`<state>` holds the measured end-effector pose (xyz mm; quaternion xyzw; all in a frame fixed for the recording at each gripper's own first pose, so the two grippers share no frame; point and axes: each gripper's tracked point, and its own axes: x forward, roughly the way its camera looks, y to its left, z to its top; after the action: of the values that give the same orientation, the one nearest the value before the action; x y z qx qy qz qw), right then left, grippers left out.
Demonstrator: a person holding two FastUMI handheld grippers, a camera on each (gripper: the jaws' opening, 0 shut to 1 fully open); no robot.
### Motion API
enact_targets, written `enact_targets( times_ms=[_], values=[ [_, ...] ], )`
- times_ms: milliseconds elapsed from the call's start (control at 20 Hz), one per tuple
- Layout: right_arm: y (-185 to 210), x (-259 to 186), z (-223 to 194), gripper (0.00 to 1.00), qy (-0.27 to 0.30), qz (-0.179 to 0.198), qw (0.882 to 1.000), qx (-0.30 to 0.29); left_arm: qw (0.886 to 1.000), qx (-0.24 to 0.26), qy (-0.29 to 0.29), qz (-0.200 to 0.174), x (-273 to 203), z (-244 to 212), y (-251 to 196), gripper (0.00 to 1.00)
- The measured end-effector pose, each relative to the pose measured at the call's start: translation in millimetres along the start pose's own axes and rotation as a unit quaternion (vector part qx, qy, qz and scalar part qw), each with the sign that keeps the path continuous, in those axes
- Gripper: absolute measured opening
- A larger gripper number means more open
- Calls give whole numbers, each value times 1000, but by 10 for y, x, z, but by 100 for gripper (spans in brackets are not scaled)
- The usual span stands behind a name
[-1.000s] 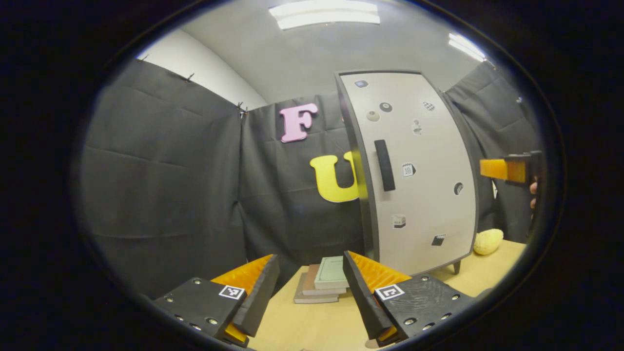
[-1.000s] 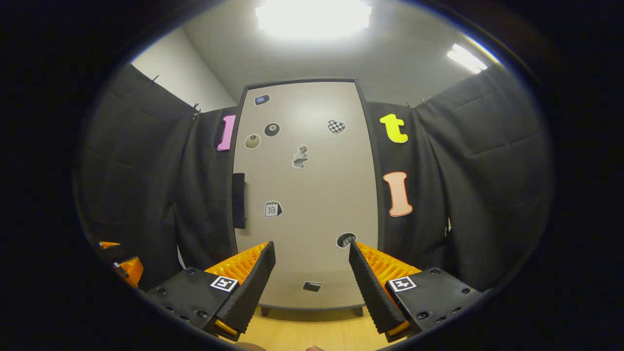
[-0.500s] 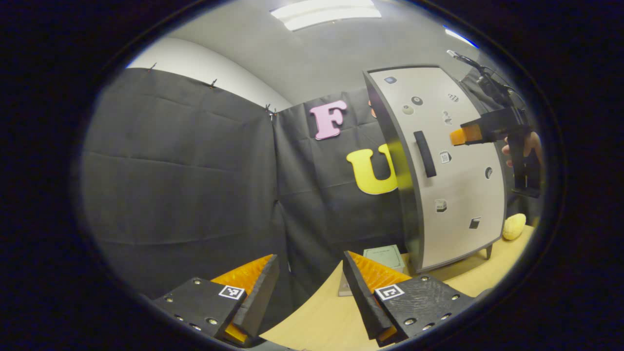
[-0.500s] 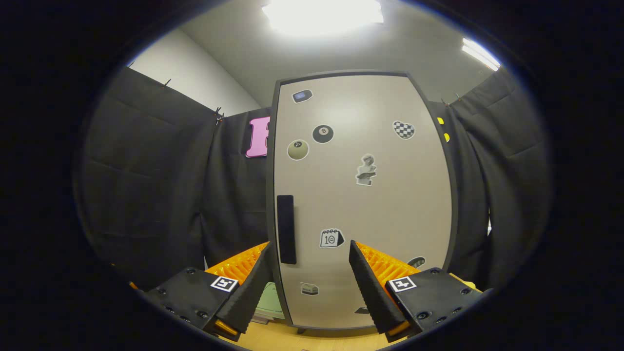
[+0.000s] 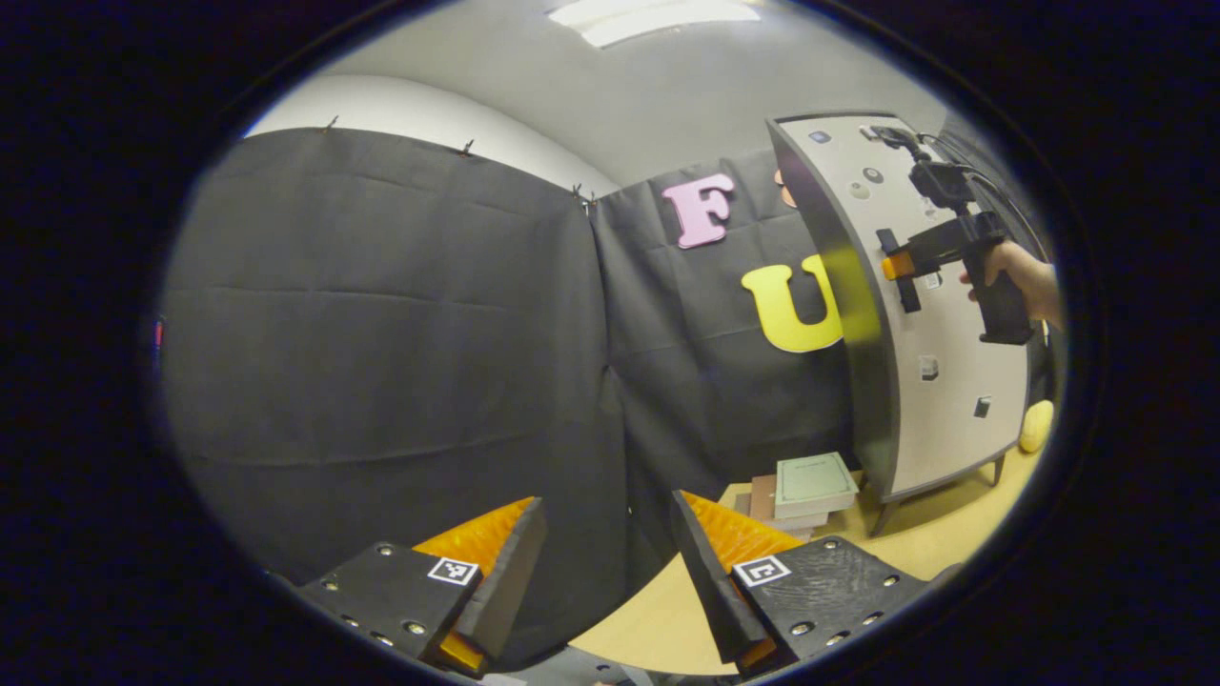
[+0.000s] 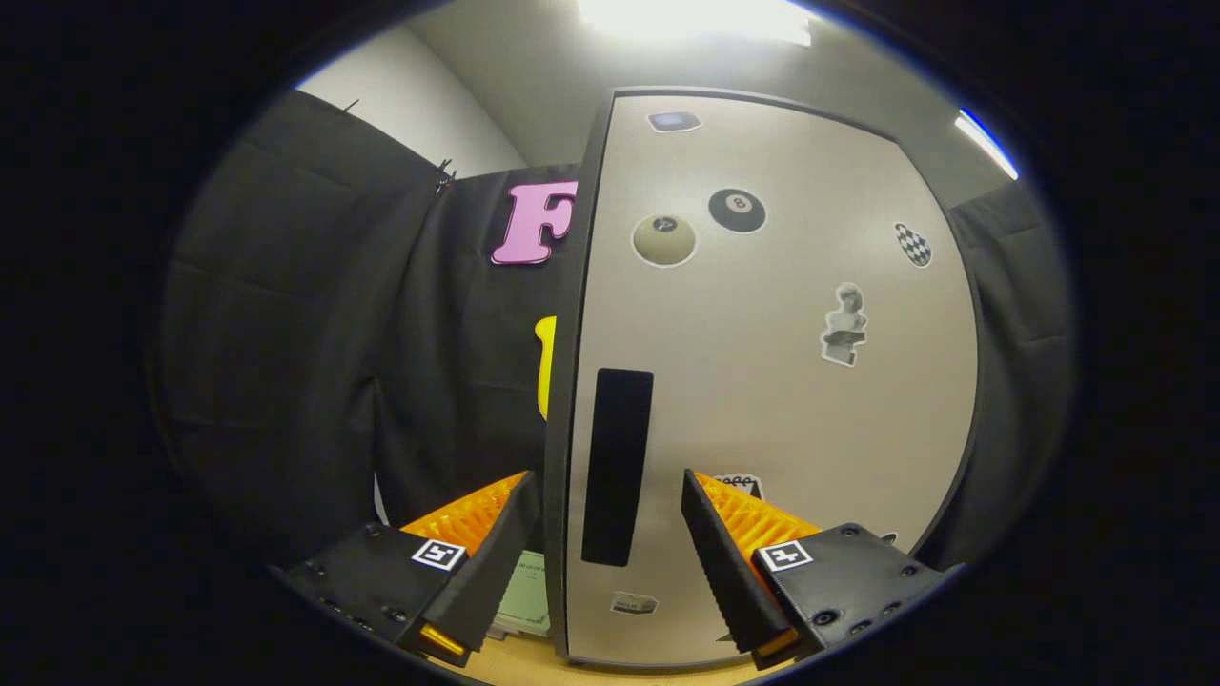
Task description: Open the cabinet door with the right hand, grasp the bottle in the cabinet with the left hand and place it on the coaster, then close the cabinet door with the right hand.
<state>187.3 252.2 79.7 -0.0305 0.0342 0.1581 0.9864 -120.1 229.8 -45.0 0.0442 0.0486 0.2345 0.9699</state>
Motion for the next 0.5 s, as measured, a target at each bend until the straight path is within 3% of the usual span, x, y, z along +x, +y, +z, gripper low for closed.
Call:
enact_targets(
  times_ms=[50, 200, 300, 350, 500],
  values=[
    [15, 68, -34, 94, 11, -3, 1000, -4, 1000, -1, 4, 4, 10, -35, 43, 82],
    [8, 234, -115, 67, 28, -24, 999, -3, 1000, -5, 10, 13, 30, -94, 149, 80],
    [-73, 265, -134, 59, 35, -45, 998, 3, 1000, -6, 13, 13, 65, -130, 161, 80],
    [-53, 261, -142, 43, 37, -44, 998, 21, 1000, -6, 13, 12, 81, -150, 171, 80],
    [-42, 276, -157, 23, 49, -33, 997, 55, 1000, -7, 10, 3, 137, -125, 124, 80]
  ],
)
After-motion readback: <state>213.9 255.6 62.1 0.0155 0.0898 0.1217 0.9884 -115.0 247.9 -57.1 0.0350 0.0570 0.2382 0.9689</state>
